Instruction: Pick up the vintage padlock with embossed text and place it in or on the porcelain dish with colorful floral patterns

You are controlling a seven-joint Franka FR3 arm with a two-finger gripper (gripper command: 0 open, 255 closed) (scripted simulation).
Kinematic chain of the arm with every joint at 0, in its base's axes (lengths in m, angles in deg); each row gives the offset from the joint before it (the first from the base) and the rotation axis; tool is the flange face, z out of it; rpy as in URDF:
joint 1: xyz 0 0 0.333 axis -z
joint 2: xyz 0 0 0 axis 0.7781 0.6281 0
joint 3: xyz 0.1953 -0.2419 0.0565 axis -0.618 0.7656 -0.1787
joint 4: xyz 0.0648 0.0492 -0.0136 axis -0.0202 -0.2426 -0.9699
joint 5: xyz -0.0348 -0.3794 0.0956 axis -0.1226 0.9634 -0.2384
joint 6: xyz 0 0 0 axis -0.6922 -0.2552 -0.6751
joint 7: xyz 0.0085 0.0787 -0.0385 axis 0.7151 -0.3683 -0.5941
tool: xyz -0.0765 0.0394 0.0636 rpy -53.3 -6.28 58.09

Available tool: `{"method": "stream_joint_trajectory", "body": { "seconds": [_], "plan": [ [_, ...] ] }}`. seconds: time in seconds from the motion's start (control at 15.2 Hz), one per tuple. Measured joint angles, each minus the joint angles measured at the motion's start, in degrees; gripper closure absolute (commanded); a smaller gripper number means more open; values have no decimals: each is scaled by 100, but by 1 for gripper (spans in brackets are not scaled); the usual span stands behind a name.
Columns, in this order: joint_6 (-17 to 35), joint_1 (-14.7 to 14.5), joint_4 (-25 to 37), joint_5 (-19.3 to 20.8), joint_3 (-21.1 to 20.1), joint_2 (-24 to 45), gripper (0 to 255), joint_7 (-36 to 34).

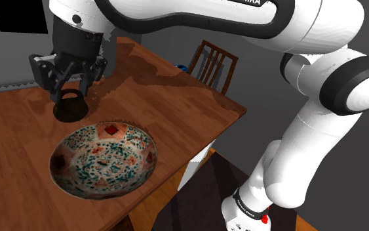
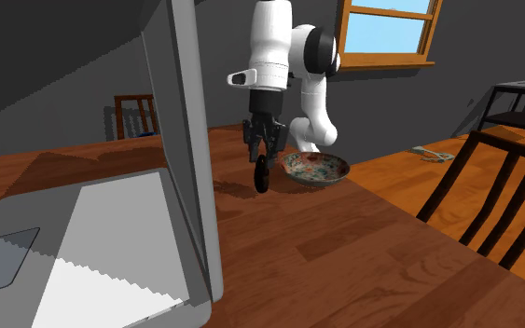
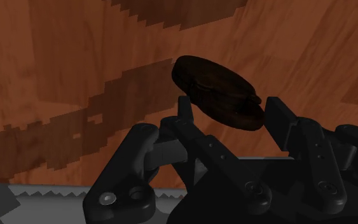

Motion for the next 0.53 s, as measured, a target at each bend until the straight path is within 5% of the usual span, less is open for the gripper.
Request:
{"method": "stream_joint_trajectory", "body": {
  "seconds": [0.53],
  "plan": [
    [-663,-45,780,69,-20,131,255,-33]
  ]
}}
